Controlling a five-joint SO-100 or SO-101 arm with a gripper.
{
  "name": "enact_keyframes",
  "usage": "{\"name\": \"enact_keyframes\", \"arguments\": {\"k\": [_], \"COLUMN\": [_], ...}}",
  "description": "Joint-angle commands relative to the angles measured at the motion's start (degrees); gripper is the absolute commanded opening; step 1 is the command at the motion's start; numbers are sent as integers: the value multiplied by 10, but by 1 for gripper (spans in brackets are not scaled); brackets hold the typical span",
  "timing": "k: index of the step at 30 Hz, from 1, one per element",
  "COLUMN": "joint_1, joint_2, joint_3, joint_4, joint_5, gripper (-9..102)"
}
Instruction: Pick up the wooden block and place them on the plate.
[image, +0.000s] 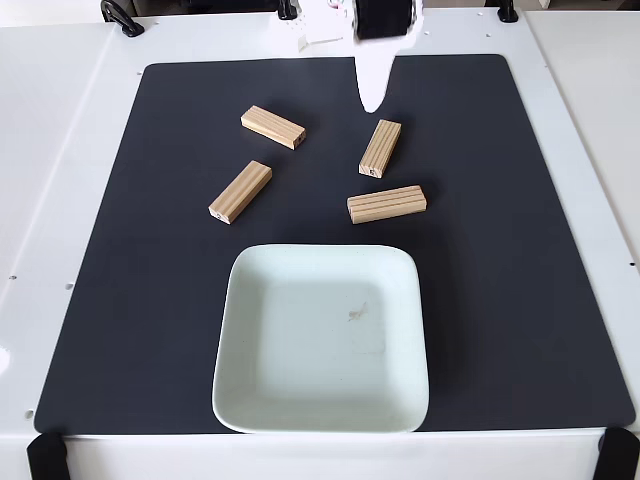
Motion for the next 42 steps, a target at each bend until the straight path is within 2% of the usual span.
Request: {"name": "enact_keyframes", "arguments": {"k": [1, 6, 13, 19, 21, 27, 34, 42], "joint_1": [-7, -8, -21, -18, -16, -7, -3, -6], "joint_2": [-15, -30, -30, -30, -30, -33, -88, -98], "joint_3": [-27, -22, -20, -2, 16, 43, 42, 42], "joint_4": [-26, -98, -105, -100, -102, -107, -163, -167], "joint_5": [-4, -4, -4, -41, -65, -89, -89, -90], "gripper": [-1, -1, 0, 22, 25, 25, 25, 25]}}
